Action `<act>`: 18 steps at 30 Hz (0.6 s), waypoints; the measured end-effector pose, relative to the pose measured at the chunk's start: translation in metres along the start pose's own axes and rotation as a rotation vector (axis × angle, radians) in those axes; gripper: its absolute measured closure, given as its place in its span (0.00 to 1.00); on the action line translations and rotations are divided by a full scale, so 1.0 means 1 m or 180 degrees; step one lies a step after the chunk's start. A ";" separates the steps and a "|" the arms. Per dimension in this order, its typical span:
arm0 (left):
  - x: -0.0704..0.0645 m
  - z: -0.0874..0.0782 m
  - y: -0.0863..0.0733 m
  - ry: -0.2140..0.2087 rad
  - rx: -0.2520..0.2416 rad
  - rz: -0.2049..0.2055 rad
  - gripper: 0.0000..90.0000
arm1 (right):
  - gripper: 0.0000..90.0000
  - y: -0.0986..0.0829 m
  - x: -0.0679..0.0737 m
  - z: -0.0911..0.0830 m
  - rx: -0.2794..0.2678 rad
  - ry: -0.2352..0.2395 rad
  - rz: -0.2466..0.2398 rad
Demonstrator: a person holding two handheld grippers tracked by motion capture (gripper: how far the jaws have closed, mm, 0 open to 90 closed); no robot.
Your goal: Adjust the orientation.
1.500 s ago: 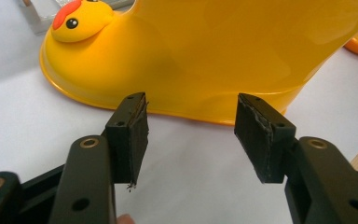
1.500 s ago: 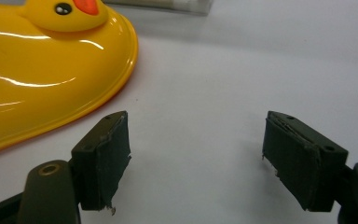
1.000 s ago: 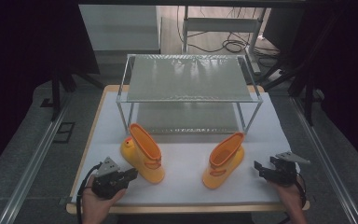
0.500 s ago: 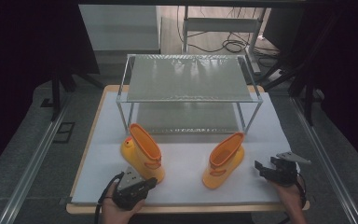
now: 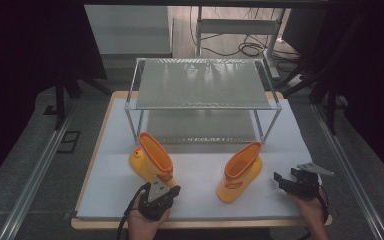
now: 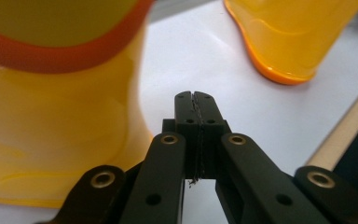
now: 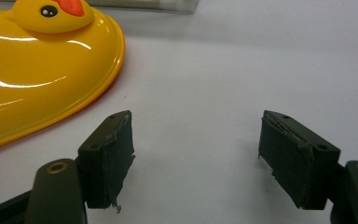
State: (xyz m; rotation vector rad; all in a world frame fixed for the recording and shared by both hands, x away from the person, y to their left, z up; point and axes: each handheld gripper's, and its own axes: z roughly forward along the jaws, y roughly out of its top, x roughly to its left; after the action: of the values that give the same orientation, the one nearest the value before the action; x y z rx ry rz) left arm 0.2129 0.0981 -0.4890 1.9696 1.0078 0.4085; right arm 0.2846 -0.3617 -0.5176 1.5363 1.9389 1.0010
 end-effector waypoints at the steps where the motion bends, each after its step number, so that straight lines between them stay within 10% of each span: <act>1: 0.004 -0.002 0.000 0.0026 -0.0030 -0.0028 1.00 | 0.29 0.000 0.000 0.000 0.0003 -0.0001 0.0006; 18: 0.017 -0.028 -0.013 0.0113 -0.0125 -0.0152 1.00 | 0.29 0.000 -0.002 0.001 0.0029 0.0039 0.0066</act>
State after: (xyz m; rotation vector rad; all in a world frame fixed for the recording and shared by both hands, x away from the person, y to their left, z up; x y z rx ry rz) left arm 0.1998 0.1305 -0.4850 1.9055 1.0595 0.4349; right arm 0.2863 -0.3635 -0.5183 1.5619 1.9420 1.0138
